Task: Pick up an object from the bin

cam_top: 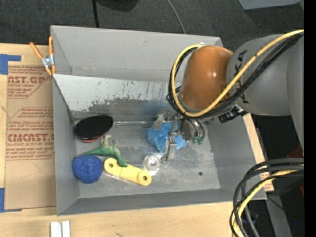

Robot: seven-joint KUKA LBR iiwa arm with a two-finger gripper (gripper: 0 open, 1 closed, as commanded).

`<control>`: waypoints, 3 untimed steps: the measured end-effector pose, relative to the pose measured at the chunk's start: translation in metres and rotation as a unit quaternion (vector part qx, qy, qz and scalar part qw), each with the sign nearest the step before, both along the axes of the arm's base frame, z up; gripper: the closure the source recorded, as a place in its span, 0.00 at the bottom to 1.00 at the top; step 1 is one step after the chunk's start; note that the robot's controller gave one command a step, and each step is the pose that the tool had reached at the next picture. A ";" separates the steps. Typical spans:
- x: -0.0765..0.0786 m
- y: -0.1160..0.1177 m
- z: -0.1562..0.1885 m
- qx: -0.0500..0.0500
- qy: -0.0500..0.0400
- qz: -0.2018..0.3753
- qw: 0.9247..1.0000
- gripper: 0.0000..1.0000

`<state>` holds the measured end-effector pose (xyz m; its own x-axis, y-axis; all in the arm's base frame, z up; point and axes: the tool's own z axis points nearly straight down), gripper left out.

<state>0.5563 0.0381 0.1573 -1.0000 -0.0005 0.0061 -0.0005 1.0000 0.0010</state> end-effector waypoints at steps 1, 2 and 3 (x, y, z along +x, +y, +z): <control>0.001 0.000 0.005 0.000 -0.003 0.000 1.000 0.00; 0.011 0.002 -0.010 0.000 -0.005 -0.046 0.999 0.00; 0.021 -0.027 -0.033 0.001 -0.003 -0.082 0.997 0.00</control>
Offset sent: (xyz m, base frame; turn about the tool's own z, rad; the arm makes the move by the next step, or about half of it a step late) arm 0.0258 0.0062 -0.0440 0.2514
